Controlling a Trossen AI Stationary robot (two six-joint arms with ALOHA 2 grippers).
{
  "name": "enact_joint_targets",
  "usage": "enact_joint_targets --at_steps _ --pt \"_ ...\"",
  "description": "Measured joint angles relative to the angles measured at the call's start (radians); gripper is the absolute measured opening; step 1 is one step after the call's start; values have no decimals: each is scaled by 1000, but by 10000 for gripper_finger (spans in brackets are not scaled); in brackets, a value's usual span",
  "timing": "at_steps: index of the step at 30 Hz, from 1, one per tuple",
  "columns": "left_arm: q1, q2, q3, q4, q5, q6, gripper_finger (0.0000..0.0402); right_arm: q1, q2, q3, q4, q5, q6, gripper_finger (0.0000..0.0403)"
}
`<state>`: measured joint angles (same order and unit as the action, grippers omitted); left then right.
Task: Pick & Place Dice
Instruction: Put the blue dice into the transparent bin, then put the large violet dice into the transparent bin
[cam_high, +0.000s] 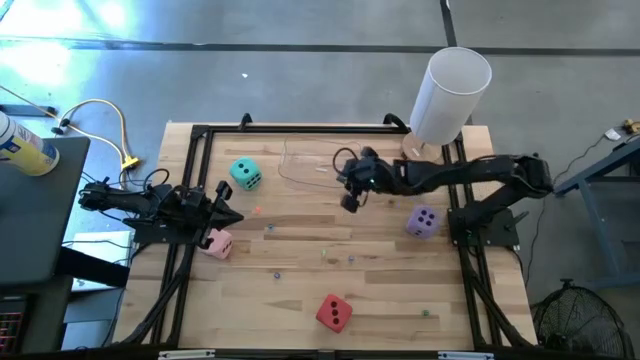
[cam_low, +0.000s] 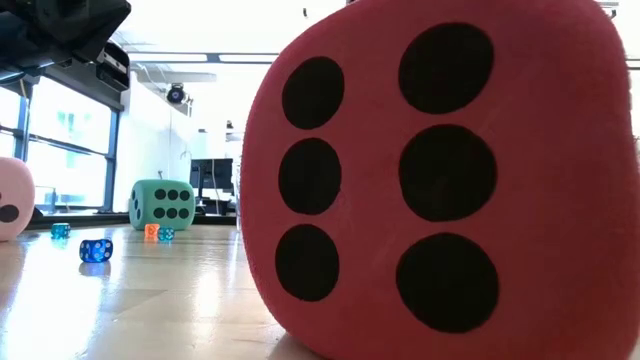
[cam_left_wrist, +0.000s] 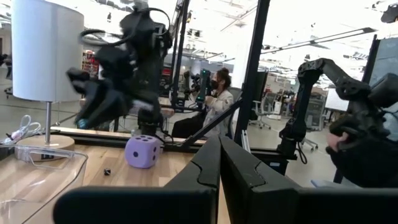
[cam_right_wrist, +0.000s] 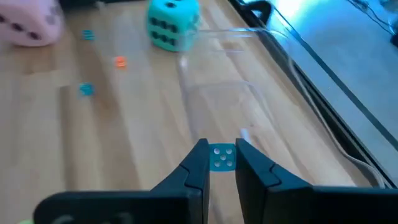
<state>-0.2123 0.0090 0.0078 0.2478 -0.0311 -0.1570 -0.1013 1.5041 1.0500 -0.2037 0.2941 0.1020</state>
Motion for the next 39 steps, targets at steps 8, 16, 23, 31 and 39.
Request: enact_joint_targets --at_steps 8,16,23,31,39 --pt "0 0 0 0 0 0 0 -110 113 0 81 -2 -27 53" --pt "0 0 0 0 0 1 0 -146 123 -1 73 38 -17 171" --pt "0 0 0 0 0 1 0 -108 118 0 73 84 -54 229" --pt "0 0 0 0 0 1 0 57 -2 0 74 339 -203 269" --pt "0 0 0 0 0 1 0 255 -108 1 -187 371 -69 273"
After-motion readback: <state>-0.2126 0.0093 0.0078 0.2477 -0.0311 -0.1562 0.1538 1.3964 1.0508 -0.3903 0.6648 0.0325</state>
